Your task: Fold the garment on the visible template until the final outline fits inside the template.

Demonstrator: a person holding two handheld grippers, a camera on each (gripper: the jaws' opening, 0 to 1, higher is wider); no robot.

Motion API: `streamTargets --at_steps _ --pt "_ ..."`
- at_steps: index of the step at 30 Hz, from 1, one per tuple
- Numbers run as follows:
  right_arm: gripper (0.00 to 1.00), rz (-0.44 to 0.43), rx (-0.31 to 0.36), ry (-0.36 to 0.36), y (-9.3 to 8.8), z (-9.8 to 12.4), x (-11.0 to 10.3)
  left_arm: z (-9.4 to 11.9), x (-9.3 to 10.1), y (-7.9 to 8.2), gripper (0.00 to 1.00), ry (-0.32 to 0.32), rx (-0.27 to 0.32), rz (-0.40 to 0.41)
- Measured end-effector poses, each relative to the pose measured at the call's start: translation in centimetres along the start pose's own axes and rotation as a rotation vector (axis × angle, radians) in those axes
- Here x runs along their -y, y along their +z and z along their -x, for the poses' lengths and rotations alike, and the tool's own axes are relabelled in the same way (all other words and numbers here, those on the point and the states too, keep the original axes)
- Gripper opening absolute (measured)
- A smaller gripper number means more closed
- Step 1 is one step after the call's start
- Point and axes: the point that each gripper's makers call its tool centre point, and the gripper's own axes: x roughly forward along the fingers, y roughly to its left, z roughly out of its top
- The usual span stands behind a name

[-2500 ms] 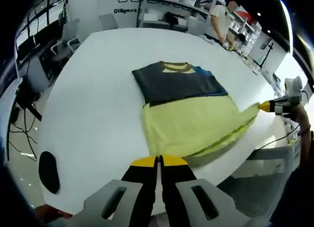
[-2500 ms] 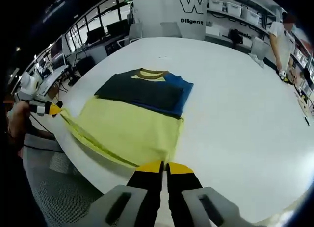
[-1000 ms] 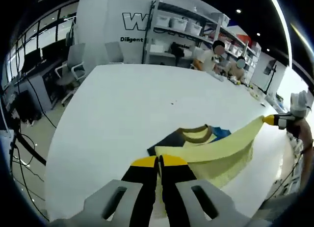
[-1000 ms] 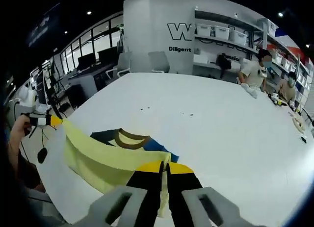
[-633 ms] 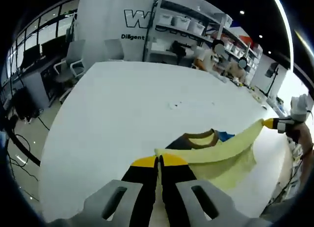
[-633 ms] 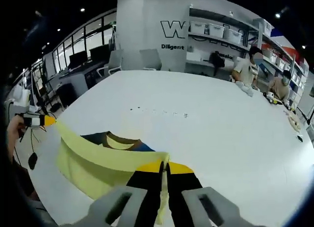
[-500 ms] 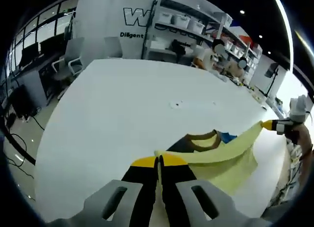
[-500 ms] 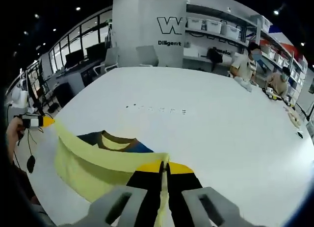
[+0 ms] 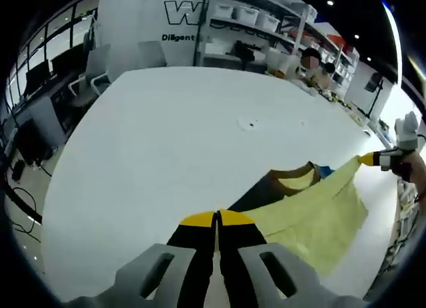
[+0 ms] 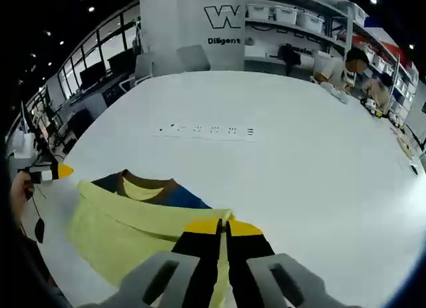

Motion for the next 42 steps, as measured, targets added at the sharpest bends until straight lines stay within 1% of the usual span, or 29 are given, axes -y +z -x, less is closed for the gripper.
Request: streamTargets --at_steps 2,4,5,7,9,10,11,13,14,15,16,17,20,22,26,28,30,33,36,39,40,41,42 --pt "0.00 0.012 -0.010 -0.001 -0.2 -0.5 0.4 0.0 -0.1 0.0 0.00 -0.001 0.002 0.001" --pt "0.00 0.008 -0.019 0.005 -0.4 -0.8 0.5 0.1 -0.1 0.1 0.00 -0.002 0.013 -0.030" --pt "0.00 0.008 -0.020 0.008 -0.5 -0.8 0.5 0.2 -0.2 0.3 0.00 -0.003 0.027 -0.058" --pt "0.00 0.013 -0.028 0.012 -0.7 -0.9 0.4 0.3 -0.1 0.3 0.00 -0.013 0.033 -0.076" --pt "0.00 0.016 -0.032 0.016 -0.8 -0.9 0.3 0.3 -0.1 0.1 0.00 -0.018 0.028 -0.068" --pt "0.00 0.034 -0.040 0.023 -1.0 -1.0 0.0 0.4 0.0 -0.4 0.02 -0.042 0.021 -0.082" --pt "0.00 0.035 -0.042 0.023 -1.1 -1.0 0.0 0.4 0.0 -0.7 0.05 -0.048 0.012 -0.074" --pt "0.00 0.036 -0.045 0.024 -1.2 -1.0 0.0 0.4 0.0 -0.8 0.17 -0.048 0.011 -0.066" --pt "0.00 0.037 -0.046 0.025 -1.2 -1.0 -0.1 0.4 0.0 -0.8 0.22 -0.047 0.011 -0.062" --pt "0.00 0.038 -0.048 0.026 -1.3 -1.0 -0.1 0.4 0.0 -1.3 0.26 -0.049 0.005 -0.055" --pt "0.00 0.027 -0.052 0.032 -1.4 -1.1 -0.2 0.2 0.2 -2.1 0.27 -0.064 -0.018 -0.053" --pt "0.00 0.027 -0.054 0.035 -1.5 -1.1 -0.2 0.1 0.3 -2.4 0.27 -0.074 -0.030 -0.057" --pt "0.00 0.036 -0.060 0.036 -1.7 -1.1 -0.3 -0.1 0.4 -3.1 0.23 -0.085 -0.059 -0.046" --pt "0.00 0.036 -0.066 0.033 -2.0 -1.2 -0.2 -0.4 0.3 -3.4 0.18 -0.086 -0.073 -0.036" --pt "0.00 0.036 -0.084 0.042 -2.6 -1.4 -0.3 -0.8 0.5 -3.6 0.05 -0.096 -0.077 -0.030" --pt "0.00 0.040 -0.087 0.049 -2.6 -1.4 -0.5 -1.0 0.4 -3.7 0.01 -0.098 -0.080 -0.023" --pt "0.00 0.042 -0.086 0.054 -2.6 -1.4 -0.6 -1.4 0.2 -3.8 0.00 -0.097 -0.087 -0.013" --pt "0.00 0.047 -0.088 0.054 -2.7 -1.5 -0.6 -1.3 0.4 -3.9 0.00 -0.104 -0.086 -0.010" --pt "0.00 0.043 -0.090 0.053 -2.7 -1.5 -0.5 -1.2 0.6 -3.9 0.00 -0.107 -0.088 -0.025" --pt "0.00 0.049 -0.093 0.054 -2.8 -1.3 -0.4 -0.7 0.7 -3.7 0.00 -0.104 -0.079 -0.048" --pt "0.00 0.046 -0.085 0.055 -2.6 -1.1 -0.4 -0.4 0.6 -3.2 0.00 -0.097 -0.062 -0.052" --pt "0.00 0.045 -0.081 0.055 -2.5 -0.9 -0.3 -0.3 0.5 -2.9 0.00 -0.099 -0.052 -0.047" --pt "0.00 0.043 -0.077 0.054 -2.4 -0.8 -0.3 -0.1 0.7 -2.7 0.00 -0.109 -0.049 0.006"
